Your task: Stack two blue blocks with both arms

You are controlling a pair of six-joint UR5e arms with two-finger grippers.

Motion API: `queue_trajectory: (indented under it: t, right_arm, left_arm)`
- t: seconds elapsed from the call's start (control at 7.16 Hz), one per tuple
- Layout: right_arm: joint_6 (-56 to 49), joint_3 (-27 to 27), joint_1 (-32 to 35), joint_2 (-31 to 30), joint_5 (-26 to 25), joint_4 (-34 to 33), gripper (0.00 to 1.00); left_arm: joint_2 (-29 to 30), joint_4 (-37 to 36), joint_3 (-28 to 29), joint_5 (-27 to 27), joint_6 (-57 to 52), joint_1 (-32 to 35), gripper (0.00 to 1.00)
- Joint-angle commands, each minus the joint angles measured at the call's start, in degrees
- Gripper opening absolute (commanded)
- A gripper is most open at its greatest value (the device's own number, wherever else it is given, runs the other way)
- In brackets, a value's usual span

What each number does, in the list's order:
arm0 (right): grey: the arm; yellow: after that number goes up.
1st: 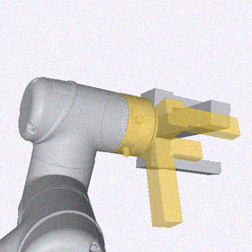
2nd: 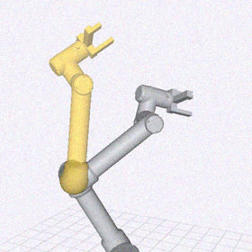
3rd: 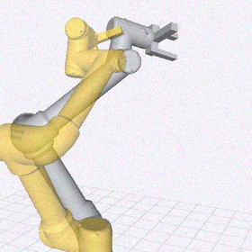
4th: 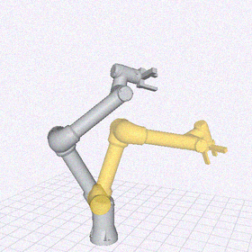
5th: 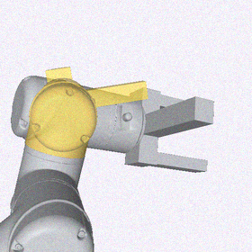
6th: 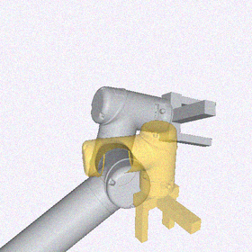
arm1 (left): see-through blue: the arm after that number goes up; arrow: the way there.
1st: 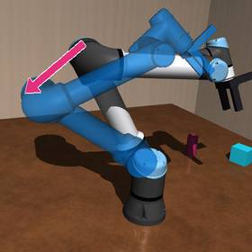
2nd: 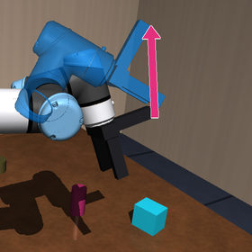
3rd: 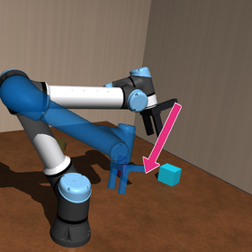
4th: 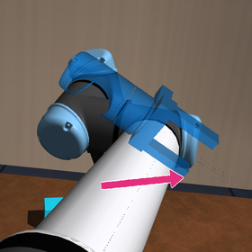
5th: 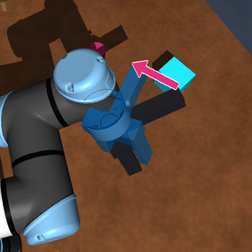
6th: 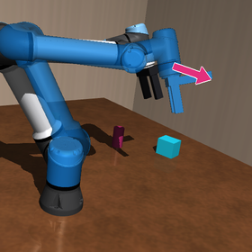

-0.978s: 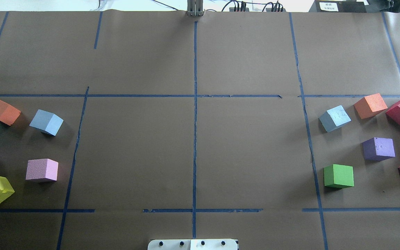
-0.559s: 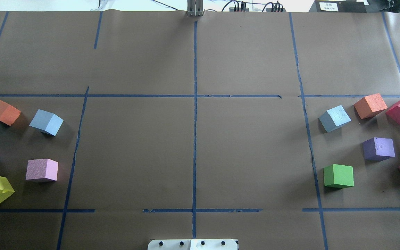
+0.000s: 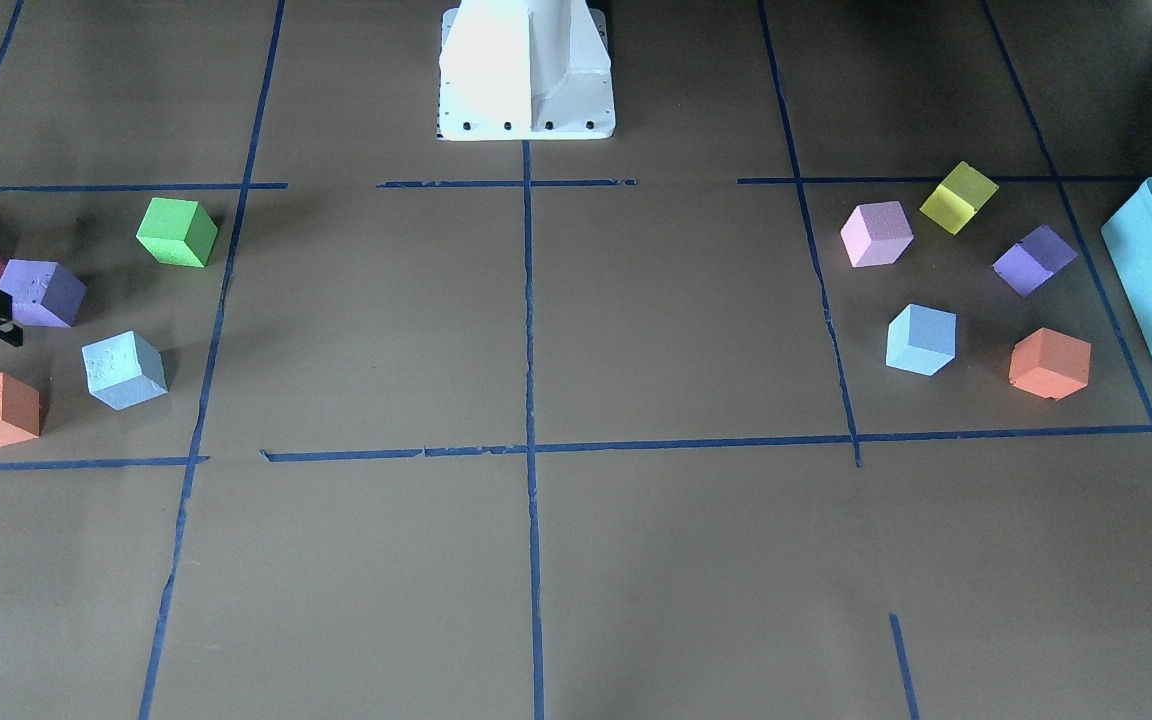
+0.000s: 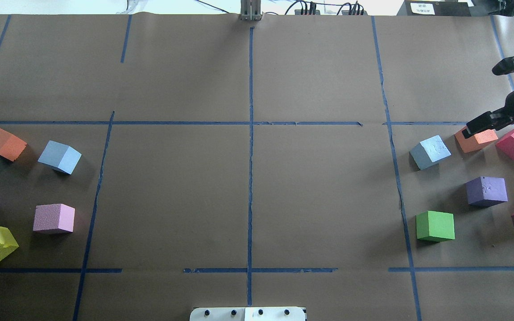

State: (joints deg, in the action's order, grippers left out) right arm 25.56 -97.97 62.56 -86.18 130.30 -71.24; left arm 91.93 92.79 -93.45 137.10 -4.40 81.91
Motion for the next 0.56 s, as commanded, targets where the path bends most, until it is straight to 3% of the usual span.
queue_trajectory:
  t: [0.0,0.42]
  right_arm:
    - [11.9,0.0,-7.1,0.4,-6.4,8.4,0.99]
    - [11.5,1.3,-10.1,0.3,-8.5,8.4,0.99]
  left_arm:
    - [0.0,0.0,0.1,0.0,0.0,-0.1,1.00]
    - [-0.1,0.0,0.0,0.0,0.0,-0.1,1.00]
